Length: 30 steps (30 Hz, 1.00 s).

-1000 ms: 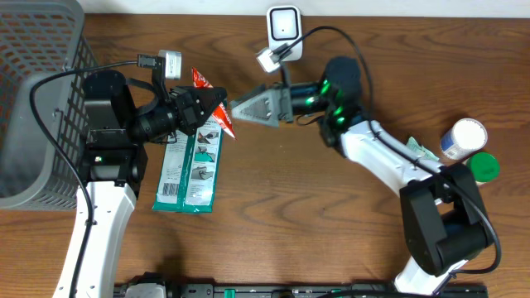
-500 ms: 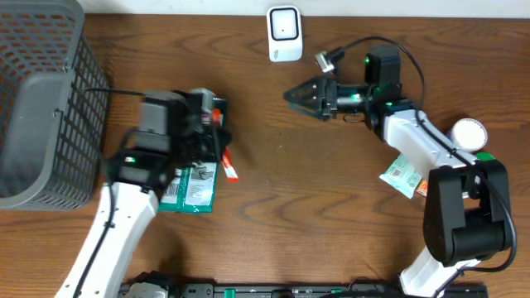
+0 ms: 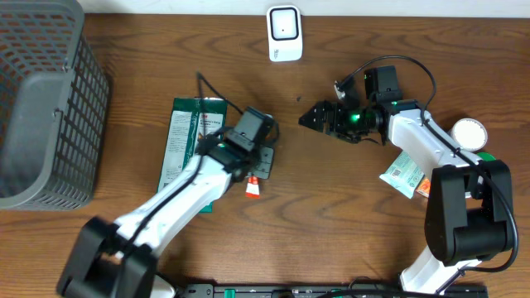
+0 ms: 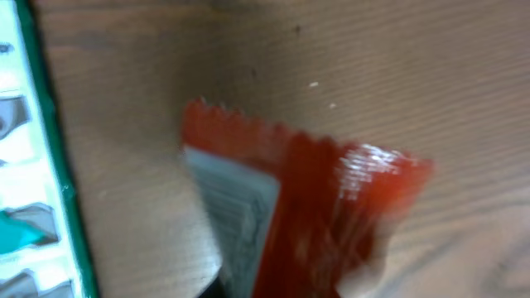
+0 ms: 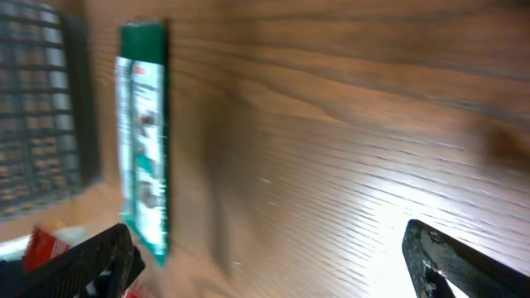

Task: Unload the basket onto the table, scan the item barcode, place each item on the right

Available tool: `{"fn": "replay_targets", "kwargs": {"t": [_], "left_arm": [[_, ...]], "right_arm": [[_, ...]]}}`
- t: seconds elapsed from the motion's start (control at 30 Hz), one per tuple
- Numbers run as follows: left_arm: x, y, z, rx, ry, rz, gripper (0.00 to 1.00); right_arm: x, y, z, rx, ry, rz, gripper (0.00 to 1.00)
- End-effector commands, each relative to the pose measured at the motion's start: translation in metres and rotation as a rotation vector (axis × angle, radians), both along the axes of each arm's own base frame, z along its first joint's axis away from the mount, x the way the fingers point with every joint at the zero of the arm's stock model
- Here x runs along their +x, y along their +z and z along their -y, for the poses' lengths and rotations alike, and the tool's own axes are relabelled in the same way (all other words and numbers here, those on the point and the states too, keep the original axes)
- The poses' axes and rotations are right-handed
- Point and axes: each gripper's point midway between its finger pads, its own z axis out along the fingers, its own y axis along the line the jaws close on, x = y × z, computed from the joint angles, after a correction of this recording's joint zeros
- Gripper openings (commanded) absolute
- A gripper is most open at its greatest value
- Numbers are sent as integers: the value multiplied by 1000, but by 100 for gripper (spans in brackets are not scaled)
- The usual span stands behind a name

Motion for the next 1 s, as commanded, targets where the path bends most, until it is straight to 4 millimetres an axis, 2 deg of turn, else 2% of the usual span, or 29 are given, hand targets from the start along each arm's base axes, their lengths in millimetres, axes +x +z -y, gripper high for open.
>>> {"fn": "replay_targets", "kwargs": {"t": [0.0, 0.03, 0.07, 0.17, 0.27, 0.43, 0.5, 0.53, 0.57, 0.6, 0.63, 0.67, 0.73, 0.83, 0.97], "left_arm": [[13, 0, 3, 24, 20, 47, 27], [15, -2, 5, 24, 19, 49, 46], [15, -5, 5, 26, 18, 47, 57], [15, -13, 5, 37, 18, 31, 71], [21, -12, 5, 40, 27, 55, 75], [45, 36, 6, 8, 70, 213, 75], [46, 49, 6, -12, 73, 238, 68], [44, 51, 4, -13, 77, 234, 47], [41, 49, 2, -11, 89, 220, 34], [37, 46, 0, -7, 108, 196, 18], [33, 39, -3, 1, 128, 166, 8], [28, 33, -5, 4, 138, 136, 7], [17, 18, -2, -4, 119, 74, 7], [7, -6, 4, -13, 95, -9, 8], [4, -27, 15, -40, 70, -72, 7]], "right_arm": [[2, -11, 12, -94, 23, 39, 99], [0, -13, 14, -106, 20, 30, 99], [-1, -14, 16, -115, 17, 24, 99], [-3, -15, 16, -124, 34, 29, 99], [-2, -15, 16, -130, 54, 49, 99], [-4, -10, 9, -81, 69, 48, 99], [-8, -3, 0, -13, 95, 42, 99], [-10, 0, -2, 7, 102, 40, 96], [-11, 0, -3, 9, 104, 35, 88], [-12, -1, -2, 7, 103, 27, 76], [-14, -2, -2, 4, 102, 17, 62], [-15, -3, -1, 1, 102, 8, 40], [-18, -4, -1, 0, 103, -3, 3], [-19, -4, -3, 0, 108, -3, 1], [-19, -4, -5, 0, 112, -2, 1]]}}
